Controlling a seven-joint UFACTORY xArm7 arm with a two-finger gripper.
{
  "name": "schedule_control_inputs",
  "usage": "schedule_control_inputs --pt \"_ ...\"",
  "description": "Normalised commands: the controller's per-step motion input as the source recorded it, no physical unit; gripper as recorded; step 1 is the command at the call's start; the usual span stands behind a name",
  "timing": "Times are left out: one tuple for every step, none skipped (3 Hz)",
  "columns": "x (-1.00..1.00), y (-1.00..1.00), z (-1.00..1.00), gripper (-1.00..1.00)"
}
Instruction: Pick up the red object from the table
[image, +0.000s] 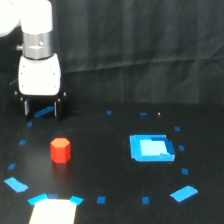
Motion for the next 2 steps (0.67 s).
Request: schedule_control_inputs --pt "0.96 -0.98 -0.51 1.0" --pt "1.0 -0.99 0.26 1.0"
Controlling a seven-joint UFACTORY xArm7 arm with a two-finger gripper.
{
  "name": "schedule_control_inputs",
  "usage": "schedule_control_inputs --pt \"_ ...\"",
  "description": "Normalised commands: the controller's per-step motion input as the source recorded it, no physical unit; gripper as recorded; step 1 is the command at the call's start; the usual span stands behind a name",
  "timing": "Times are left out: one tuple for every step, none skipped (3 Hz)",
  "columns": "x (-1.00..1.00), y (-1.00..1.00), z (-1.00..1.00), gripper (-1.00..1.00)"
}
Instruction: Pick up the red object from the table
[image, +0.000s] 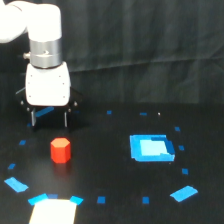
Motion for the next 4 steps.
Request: schedule_control_inputs --pt "0.28 -1.0 -0.78 -0.4" --pt "0.13 -0.98 -0.29 0.16" --pt "0.09 -1.0 -0.81 0.3" --pt "0.33 -1.0 -0.05 -1.0"
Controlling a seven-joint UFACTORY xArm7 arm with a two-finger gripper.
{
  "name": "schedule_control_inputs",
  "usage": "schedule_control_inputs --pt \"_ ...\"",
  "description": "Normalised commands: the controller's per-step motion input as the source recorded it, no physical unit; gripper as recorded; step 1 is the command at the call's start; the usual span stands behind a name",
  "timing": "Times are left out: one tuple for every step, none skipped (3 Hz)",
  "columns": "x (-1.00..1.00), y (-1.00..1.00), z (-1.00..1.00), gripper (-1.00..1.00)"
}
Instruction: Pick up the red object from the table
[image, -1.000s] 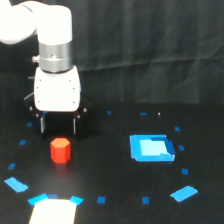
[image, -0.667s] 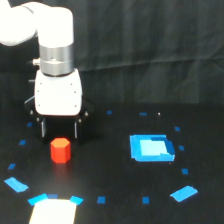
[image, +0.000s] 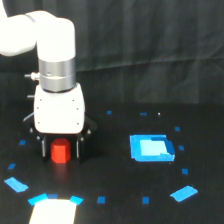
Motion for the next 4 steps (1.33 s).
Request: schedule_control_inputs --pt "-0.05 0.1 -0.12 -0.87" --pt "-0.41 0.26 -0.09 -1.0" --pt "0.07 0.12 0.71 -1.0" --pt "-0.16 0.81 1.0 -1.0"
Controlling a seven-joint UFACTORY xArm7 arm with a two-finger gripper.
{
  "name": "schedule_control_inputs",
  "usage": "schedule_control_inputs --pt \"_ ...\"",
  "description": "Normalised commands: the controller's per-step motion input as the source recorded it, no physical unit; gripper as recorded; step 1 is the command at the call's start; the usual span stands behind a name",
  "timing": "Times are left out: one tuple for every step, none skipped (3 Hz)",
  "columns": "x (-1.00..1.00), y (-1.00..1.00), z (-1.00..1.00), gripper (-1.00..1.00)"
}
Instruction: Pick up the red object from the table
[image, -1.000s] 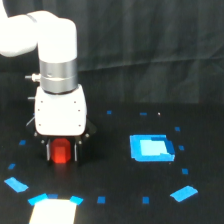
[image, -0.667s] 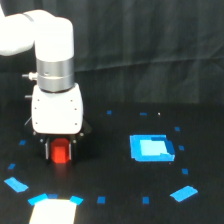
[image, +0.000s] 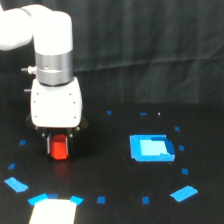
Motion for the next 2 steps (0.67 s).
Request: schedule_control_inputs --pt "-0.12 1.0 1.0 -1.0" --pt "0.36 0.96 1.0 -0.83"
